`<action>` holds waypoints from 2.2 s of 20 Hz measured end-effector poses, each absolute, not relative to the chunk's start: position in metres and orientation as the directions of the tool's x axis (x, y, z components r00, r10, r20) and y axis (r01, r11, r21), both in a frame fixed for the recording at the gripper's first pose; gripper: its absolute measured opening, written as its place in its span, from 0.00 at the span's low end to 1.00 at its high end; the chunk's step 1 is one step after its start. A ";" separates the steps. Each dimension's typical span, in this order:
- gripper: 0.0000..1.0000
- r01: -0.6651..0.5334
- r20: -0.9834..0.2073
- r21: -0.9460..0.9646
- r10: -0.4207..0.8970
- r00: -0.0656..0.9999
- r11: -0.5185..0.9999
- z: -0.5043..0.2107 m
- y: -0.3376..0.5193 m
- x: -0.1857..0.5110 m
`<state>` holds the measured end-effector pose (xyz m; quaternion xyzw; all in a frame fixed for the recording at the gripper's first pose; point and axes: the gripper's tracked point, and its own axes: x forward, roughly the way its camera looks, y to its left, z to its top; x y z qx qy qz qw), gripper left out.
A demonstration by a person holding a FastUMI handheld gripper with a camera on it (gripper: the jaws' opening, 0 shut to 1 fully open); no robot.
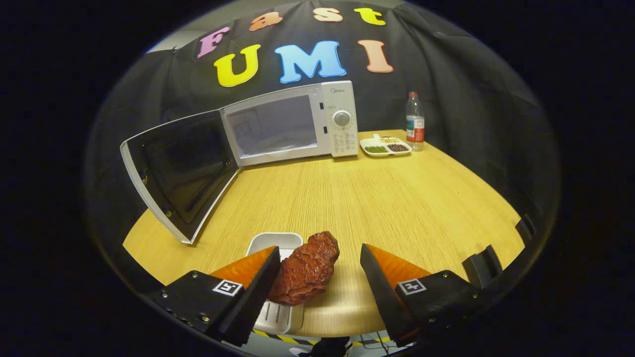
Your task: Open the microwave, put the food inside, and close the microwave door.
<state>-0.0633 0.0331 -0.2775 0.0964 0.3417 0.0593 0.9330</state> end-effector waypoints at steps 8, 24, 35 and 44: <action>0.52 0.004 -0.658 0.376 0.264 0.705 0.926 -0.278 0.052 -0.066; 0.13 -0.032 -0.590 0.425 0.304 0.748 0.904 -0.210 0.078 -0.029; 0.13 -0.115 -0.497 0.412 0.329 0.803 0.904 -0.171 0.114 0.079; 0.13 -0.177 -0.429 0.392 0.349 0.833 0.903 -0.167 0.150 0.180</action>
